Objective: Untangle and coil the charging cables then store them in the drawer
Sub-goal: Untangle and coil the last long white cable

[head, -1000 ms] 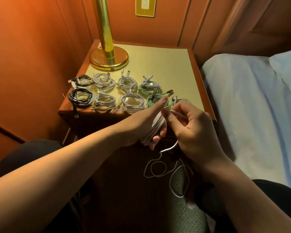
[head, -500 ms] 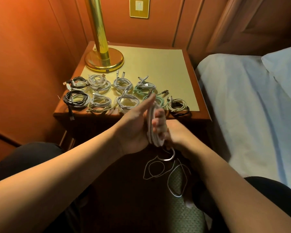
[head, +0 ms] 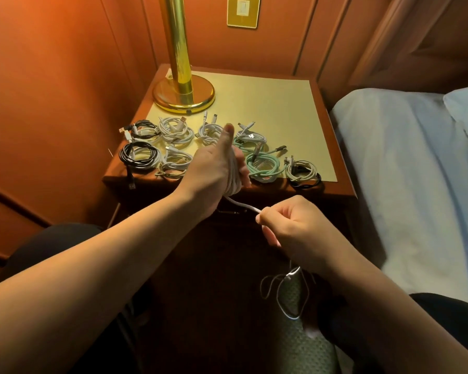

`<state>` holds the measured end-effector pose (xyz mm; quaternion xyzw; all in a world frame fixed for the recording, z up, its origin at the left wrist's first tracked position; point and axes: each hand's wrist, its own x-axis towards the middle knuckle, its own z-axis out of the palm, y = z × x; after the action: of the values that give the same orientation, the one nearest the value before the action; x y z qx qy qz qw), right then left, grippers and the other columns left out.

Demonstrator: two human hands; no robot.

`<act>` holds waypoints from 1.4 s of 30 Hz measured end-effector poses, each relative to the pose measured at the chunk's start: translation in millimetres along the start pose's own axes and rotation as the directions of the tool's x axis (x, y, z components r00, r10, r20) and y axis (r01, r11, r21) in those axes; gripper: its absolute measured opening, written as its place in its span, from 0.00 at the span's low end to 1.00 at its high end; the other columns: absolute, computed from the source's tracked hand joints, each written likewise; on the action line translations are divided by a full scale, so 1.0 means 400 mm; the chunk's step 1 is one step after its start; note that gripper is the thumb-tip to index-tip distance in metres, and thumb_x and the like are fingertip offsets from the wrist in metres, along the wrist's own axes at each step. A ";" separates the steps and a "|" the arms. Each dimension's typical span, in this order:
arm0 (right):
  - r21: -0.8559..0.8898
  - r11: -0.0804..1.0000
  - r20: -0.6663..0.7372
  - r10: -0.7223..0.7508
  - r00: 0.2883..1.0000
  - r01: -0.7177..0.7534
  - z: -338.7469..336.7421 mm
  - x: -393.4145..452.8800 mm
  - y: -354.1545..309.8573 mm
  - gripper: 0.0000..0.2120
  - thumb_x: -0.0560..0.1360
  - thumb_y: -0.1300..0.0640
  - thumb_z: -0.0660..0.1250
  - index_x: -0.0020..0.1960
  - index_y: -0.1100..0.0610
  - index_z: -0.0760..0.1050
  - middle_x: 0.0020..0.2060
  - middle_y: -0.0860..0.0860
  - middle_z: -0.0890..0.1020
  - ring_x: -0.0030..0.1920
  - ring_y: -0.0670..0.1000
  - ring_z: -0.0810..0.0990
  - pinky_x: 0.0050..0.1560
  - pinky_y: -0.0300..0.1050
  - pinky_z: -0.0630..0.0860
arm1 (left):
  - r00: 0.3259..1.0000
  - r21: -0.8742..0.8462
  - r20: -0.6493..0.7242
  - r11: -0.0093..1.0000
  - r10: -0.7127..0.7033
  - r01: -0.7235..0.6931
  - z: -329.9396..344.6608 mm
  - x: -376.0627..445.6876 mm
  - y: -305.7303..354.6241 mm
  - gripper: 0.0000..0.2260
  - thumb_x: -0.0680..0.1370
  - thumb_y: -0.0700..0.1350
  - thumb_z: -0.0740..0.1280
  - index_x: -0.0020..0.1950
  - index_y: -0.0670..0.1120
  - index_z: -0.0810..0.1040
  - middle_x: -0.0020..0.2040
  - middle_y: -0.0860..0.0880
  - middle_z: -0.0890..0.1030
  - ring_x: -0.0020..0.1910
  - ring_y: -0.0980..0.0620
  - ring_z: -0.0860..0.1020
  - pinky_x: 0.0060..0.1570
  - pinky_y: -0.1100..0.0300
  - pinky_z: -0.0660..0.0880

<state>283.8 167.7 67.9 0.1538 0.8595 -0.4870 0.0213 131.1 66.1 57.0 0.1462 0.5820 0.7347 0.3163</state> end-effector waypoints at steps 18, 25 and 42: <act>0.090 0.975 -0.316 -0.165 0.934 0.203 -0.055 0.049 0.081 0.16 0.82 0.64 0.65 0.64 0.52 0.65 0.42 0.58 0.79 0.37 0.49 0.78 0.35 0.39 0.74 | 0.741 0.405 0.459 0.858 -0.490 0.316 0.046 -0.025 -0.022 0.28 0.80 0.69 0.56 0.33 0.47 0.64 0.23 0.50 0.63 0.20 0.54 0.62 0.25 0.61 0.66; 0.423 0.905 -0.149 0.108 0.983 -0.035 -0.001 0.091 0.088 0.23 0.80 0.34 0.61 0.60 0.53 0.70 0.52 0.65 0.83 0.52 0.67 0.84 0.56 0.69 0.81 | 0.701 0.017 0.532 0.833 -0.476 0.553 0.041 -0.027 -0.027 0.26 0.83 0.60 0.58 0.29 0.48 0.62 0.20 0.52 0.61 0.17 0.56 0.62 0.23 0.63 0.65; 0.500 0.667 0.455 0.340 0.823 -0.552 0.062 0.121 0.039 0.24 0.85 0.41 0.53 0.40 0.55 0.73 0.30 0.50 0.71 0.26 0.48 0.68 0.28 0.41 0.70 | 0.935 -0.646 0.095 0.693 -0.341 0.318 0.032 -0.078 0.001 0.22 0.83 0.62 0.59 0.36 0.49 0.68 0.27 0.53 0.65 0.24 0.55 0.66 0.32 0.61 0.69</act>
<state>239.5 166.0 33.0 0.2784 0.5727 -0.7356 0.2311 162.0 56.1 65.5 -0.0920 0.3111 0.8243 0.4640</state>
